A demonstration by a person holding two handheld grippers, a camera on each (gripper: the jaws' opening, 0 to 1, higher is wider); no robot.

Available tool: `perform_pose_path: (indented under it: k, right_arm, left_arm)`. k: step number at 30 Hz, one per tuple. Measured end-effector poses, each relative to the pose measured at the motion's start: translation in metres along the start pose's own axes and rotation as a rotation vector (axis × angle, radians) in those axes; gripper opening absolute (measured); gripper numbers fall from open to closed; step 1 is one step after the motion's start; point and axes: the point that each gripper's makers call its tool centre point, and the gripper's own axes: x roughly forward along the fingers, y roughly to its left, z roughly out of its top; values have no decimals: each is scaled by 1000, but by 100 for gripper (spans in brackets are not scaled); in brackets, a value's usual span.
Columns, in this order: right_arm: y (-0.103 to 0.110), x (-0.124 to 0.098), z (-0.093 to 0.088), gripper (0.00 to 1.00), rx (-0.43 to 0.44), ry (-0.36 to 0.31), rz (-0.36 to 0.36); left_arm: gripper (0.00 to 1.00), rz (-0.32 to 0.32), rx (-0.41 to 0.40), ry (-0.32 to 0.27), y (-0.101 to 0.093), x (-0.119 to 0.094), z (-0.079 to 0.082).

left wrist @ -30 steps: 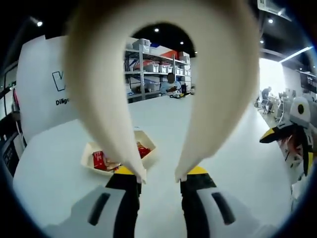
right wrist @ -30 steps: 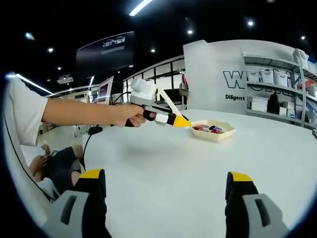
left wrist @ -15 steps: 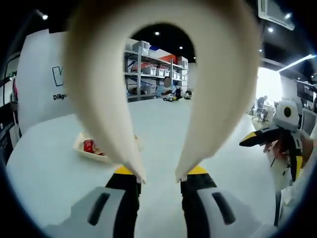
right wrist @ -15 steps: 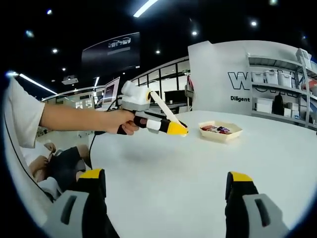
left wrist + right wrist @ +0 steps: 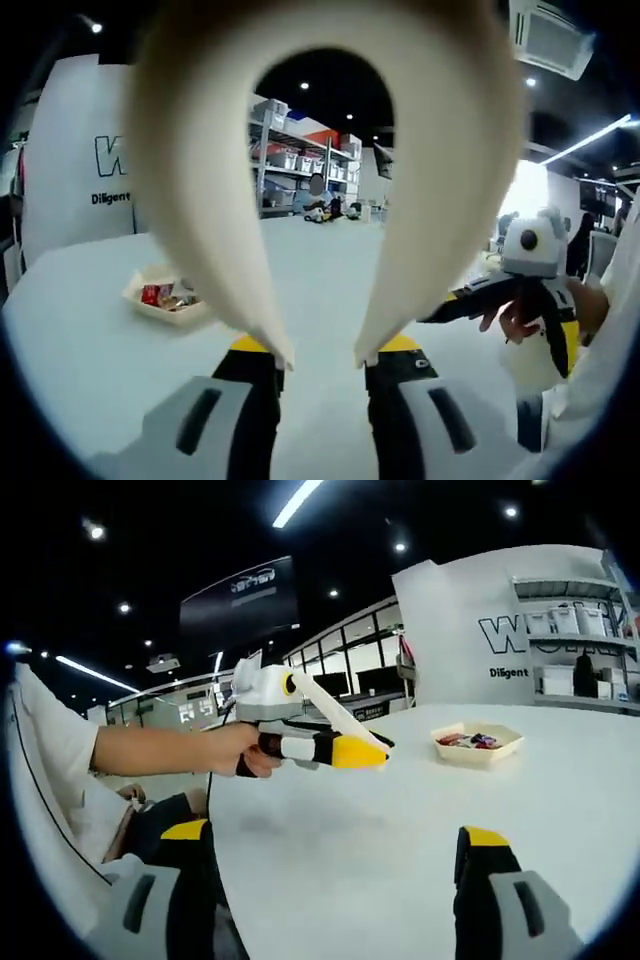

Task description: Place the target food into the container with the food tongs after gripping and lifting it, then release it inside without dropping or visibly crushing the food.

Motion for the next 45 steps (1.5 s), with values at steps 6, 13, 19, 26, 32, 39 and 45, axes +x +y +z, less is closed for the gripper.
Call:
perform_pose_path:
  k: [6, 13, 19, 26, 32, 39, 45]
  right_arm:
    - [-1, 9, 1, 79, -72, 24, 24]
    - [0, 8, 4, 61, -90, 20, 58]
    - [1, 6, -1, 50, -121, 24, 73]
    - [8, 5, -5, 14, -170, 10, 120]
    - [25, 5, -3, 1, -182, -27, 211]
    - [35, 4, -1, 0, -134, -52, 269]
    - [43, 3, 1, 0, -104, -65, 330]
  left_arm:
    - [30, -61, -22, -14, -6, -4, -8]
    - [30, -172, -23, -63, -30, -8, -1]
    - [30, -277, -78, -124, -54, -11, 1]
    - [30, -343, -142, -128, -71, -14, -11]
    - [30, -392, -175, -153, -79, -22, -12]
    - [30, -412, -216, -180, -80, -27, -13]
    - [30, -475, -237, -183, -93, -29, -14]
